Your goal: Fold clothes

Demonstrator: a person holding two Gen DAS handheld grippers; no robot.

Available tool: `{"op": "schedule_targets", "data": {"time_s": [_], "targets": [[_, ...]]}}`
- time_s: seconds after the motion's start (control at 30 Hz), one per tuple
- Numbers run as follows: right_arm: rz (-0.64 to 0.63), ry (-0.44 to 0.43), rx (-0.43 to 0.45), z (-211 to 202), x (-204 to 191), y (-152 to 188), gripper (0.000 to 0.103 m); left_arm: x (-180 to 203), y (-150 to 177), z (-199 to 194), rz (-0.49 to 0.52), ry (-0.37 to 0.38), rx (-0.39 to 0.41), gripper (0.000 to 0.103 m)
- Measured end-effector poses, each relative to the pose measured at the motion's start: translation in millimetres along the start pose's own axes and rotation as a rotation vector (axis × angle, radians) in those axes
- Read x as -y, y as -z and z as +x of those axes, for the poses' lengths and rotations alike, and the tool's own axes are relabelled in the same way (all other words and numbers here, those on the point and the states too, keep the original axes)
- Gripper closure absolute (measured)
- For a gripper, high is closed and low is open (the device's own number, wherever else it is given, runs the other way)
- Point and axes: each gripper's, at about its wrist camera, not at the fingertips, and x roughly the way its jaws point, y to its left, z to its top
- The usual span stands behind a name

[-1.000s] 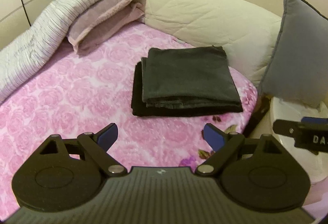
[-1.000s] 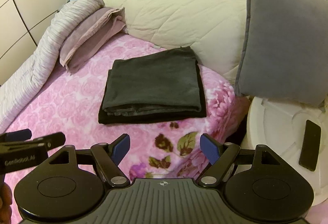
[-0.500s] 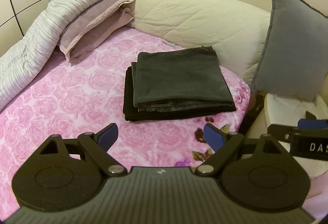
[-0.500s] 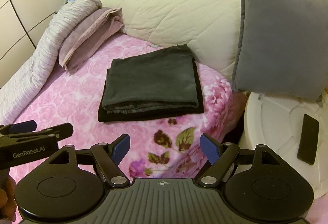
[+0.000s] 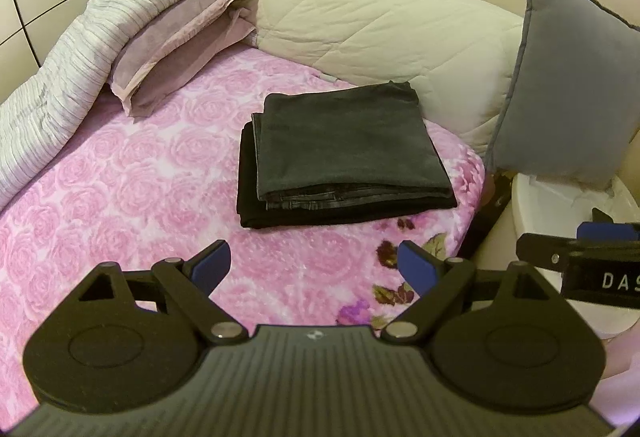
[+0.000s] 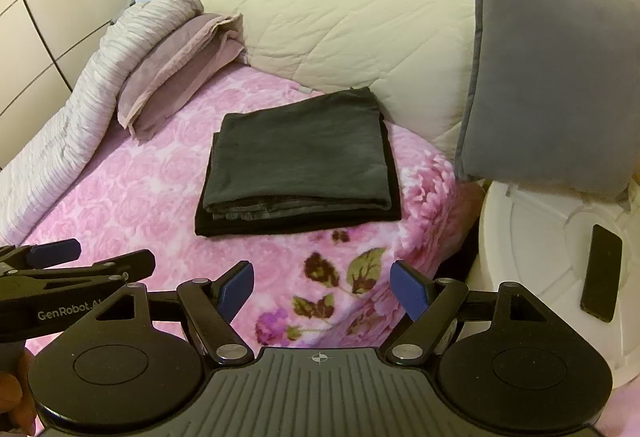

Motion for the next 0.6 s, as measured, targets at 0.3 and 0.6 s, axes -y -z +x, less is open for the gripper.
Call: {"op": "schedule_targets", "data": {"time_s": [0.3, 0.6], "targets": [[-0.007, 0.001, -0.009, 1.9, -2.2, 1.7, 0.025, -0.8, 3.4, 3.4, 0.012, -0.009, -0.009, 0.015], [-0.004, 0.005, -0.015, 4.4, -0.9, 1.6, 0.025, -0.9, 4.9, 5.3, 0.005, -0.016, -0.012, 0.014]]}}
